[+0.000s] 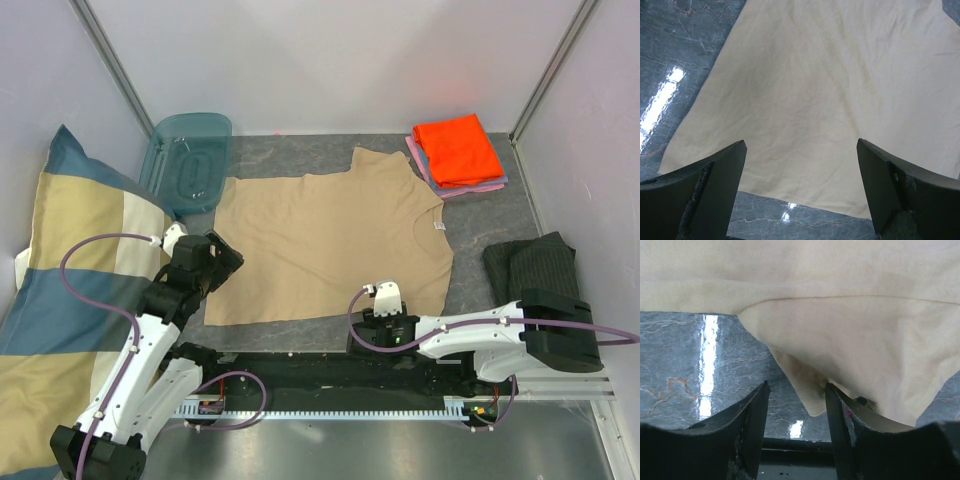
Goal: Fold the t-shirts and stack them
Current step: Flatten out the tshirt
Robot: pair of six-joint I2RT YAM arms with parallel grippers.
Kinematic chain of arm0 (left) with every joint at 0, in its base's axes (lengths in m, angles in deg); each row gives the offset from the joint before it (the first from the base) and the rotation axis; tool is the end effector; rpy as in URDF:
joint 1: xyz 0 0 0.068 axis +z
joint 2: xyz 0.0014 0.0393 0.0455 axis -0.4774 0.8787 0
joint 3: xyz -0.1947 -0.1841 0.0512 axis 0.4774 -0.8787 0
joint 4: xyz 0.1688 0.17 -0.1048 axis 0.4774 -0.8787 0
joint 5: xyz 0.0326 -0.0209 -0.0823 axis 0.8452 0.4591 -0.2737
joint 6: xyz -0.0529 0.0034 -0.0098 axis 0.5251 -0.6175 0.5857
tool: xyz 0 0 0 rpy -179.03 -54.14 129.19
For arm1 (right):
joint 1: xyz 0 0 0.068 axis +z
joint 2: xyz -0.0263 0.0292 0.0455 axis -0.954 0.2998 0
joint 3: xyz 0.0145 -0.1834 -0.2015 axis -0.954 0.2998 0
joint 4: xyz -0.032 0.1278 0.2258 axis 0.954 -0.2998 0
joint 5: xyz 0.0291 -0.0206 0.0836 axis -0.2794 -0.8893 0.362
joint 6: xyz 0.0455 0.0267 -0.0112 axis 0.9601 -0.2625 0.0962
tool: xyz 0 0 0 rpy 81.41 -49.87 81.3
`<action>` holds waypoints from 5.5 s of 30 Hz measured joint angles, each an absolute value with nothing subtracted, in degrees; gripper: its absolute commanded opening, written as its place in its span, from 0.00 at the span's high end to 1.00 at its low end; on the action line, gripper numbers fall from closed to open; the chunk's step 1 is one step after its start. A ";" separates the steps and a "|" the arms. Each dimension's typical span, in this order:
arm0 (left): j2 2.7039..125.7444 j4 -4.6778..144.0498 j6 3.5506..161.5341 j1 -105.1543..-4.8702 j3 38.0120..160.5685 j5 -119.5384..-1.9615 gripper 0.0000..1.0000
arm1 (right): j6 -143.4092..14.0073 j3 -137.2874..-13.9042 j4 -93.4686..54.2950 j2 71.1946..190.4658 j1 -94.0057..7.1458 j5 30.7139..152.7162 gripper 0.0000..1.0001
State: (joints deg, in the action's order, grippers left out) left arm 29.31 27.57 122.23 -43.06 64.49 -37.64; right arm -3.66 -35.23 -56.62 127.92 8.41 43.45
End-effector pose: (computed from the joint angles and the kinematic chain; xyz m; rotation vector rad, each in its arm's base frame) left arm 0.1439 -0.0280 0.2573 -0.8501 2.1479 -0.2909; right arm 0.0548 0.1965 0.1495 -0.2022 2.4090 -0.0477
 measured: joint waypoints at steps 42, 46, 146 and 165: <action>29.68 28.38 122.25 -43.06 64.22 -37.59 0.00 | -10.50 -42.03 -53.25 130.41 12.76 53.24 1.00; 29.66 28.40 122.25 -43.06 64.22 -37.59 0.00 | -10.96 -43.93 -54.10 130.85 13.85 54.23 0.99; 89.63 55.70 105.33 -42.67 92.27 -46.62 0.07 | -50.59 -126.39 -48.92 194.26 -70.14 82.66 0.02; 89.79 55.64 105.25 -42.47 92.46 -46.64 0.08 | -49.74 -117.06 -43.66 189.21 -76.13 78.18 0.02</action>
State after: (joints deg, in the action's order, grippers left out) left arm 89.79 55.64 105.25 -42.47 92.46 -46.64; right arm -49.74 -117.06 -43.66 189.21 -76.13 78.18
